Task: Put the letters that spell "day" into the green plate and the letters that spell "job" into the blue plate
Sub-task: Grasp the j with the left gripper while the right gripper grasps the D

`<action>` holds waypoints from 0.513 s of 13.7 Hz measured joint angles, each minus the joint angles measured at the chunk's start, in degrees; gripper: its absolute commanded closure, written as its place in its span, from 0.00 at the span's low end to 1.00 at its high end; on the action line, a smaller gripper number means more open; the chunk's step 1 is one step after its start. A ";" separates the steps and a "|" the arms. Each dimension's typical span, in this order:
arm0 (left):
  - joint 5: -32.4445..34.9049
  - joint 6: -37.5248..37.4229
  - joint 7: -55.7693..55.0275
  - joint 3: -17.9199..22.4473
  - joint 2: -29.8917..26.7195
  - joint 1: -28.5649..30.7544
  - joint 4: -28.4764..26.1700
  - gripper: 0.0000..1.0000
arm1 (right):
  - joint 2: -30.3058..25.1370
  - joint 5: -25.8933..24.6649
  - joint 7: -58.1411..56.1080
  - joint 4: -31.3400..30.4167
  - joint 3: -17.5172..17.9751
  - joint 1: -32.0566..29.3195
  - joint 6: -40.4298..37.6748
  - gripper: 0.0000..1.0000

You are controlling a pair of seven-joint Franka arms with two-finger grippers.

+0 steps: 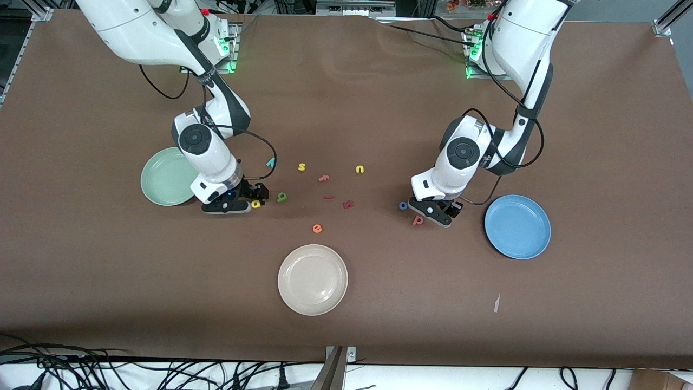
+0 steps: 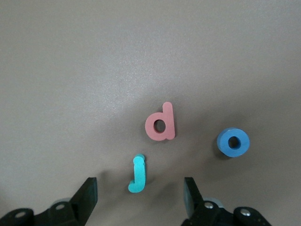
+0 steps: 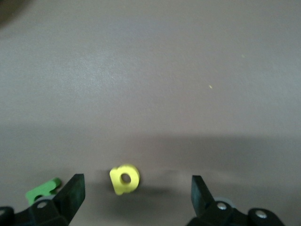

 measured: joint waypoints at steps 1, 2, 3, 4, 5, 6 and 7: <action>0.00 0.00 0.00 0.02 0.02 0.00 0.00 0.37 | 0.89 -1.47 0.00 0.70 0.00 0.01 0.00 0.01; 0.00 0.01 0.02 0.02 0.06 0.00 0.00 0.37 | 1.50 -2.26 0.00 1.19 0.00 0.01 0.01 0.06; 0.00 0.15 0.03 0.03 0.15 0.00 0.06 0.38 | 1.90 -2.68 -0.02 1.49 0.00 0.02 0.01 0.20; 0.00 0.38 0.03 0.06 0.34 0.00 0.31 0.39 | 2.03 -2.77 -0.06 1.57 0.00 0.05 0.01 0.24; 0.00 0.49 0.04 0.09 0.71 0.00 0.77 0.41 | 2.06 -2.84 -0.13 1.57 0.00 0.16 0.00 0.24; 0.00 0.53 0.07 0.13 1.07 0.00 1.18 0.44 | 2.08 -2.89 -0.13 1.57 0.00 0.35 -0.02 0.25; 0.00 0.57 0.14 0.18 1.37 0.00 1.44 0.47 | 2.10 -2.89 -0.13 1.57 0.00 0.51 -0.06 0.31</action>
